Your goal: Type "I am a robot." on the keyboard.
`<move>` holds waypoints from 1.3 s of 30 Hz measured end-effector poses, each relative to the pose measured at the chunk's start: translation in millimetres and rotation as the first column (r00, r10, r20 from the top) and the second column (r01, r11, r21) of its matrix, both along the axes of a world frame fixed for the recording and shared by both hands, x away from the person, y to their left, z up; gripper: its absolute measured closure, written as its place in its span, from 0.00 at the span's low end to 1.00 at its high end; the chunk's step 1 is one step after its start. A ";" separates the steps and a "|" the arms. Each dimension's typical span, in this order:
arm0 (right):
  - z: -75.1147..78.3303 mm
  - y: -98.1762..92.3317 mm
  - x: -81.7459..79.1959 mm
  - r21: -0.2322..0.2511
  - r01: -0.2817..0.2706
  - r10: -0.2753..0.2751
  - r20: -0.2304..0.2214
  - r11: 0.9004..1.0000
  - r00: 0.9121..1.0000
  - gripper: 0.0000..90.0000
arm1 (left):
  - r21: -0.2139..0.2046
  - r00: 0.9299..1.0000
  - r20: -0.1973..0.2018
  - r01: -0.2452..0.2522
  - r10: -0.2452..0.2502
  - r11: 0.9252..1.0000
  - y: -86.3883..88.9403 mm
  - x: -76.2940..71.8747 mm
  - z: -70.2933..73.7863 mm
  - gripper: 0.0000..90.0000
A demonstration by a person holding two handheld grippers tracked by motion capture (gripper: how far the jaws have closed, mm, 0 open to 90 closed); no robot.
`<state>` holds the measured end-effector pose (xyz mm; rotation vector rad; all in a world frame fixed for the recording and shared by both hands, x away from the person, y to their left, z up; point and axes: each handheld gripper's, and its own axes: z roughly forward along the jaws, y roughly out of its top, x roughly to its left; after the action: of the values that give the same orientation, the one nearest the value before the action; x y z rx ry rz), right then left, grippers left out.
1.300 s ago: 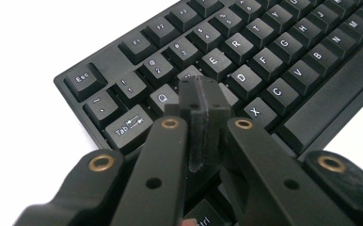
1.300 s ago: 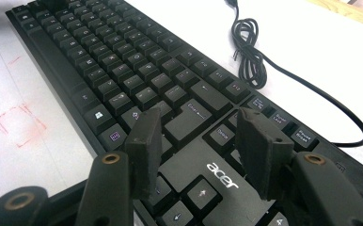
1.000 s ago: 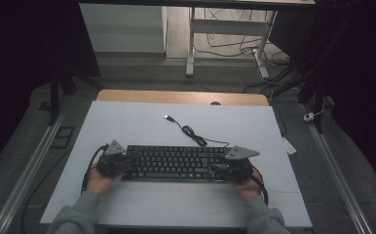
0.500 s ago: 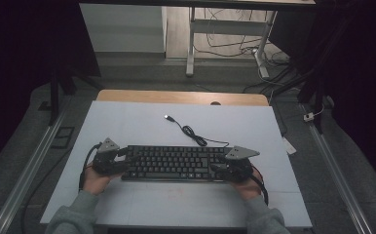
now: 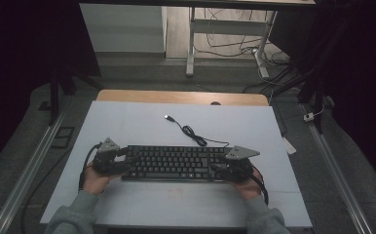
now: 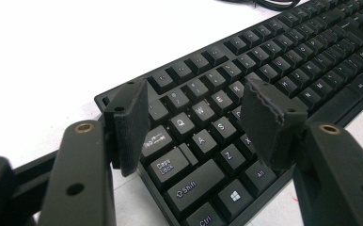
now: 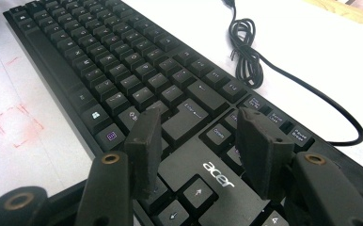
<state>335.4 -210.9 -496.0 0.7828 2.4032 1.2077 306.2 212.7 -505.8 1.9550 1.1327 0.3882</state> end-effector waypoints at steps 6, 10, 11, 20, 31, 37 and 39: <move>0.0 0.0 0.0 0.000 0.000 0.000 -0.001 1.000 1.000 0.57 | 0.002 1.000 -0.002 0.010 -0.010 1.000 -2.0 -0.4 0.6 0.45; 0.1 0.1 -0.1 -0.003 0.001 -0.001 0.001 1.000 1.000 0.57 | -0.002 1.000 -0.001 0.017 -0.017 1.000 -3.3 -1.1 1.6 0.44; 0.1 0.1 -0.1 -0.003 0.001 -0.001 0.001 1.000 1.000 0.57 | -0.006 1.000 -0.001 0.021 -0.021 1.000 -3.6 -1.2 1.9 0.44; 0.2 0.0 -0.1 -0.006 0.000 0.000 0.002 1.000 1.000 0.57 | -0.017 0.999 0.000 0.054 -0.054 0.998 -10.7 -3.6 5.2 0.44; 0.0 0.1 0.0 -0.003 0.001 -0.001 0.002 1.000 1.000 0.57 | -0.012 0.994 -0.012 0.105 -0.105 0.994 -21.6 -6.3 6.9 0.43; -0.4 0.1 0.1 0.000 0.001 -0.001 -0.003 1.000 1.000 0.57 | -0.007 0.992 -0.021 0.128 -0.128 0.992 -26.5 -7.1 6.8 0.43; -0.3 0.0 0.1 0.000 0.001 -0.001 -0.003 1.000 1.000 0.57 | -0.004 0.990 -0.023 0.137 -0.137 0.991 -28.7 -7.7 6.7 0.43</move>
<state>335.6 -210.9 -496.3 0.7863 2.4044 1.2072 298.5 184.1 -499.0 2.0264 1.0057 0.2913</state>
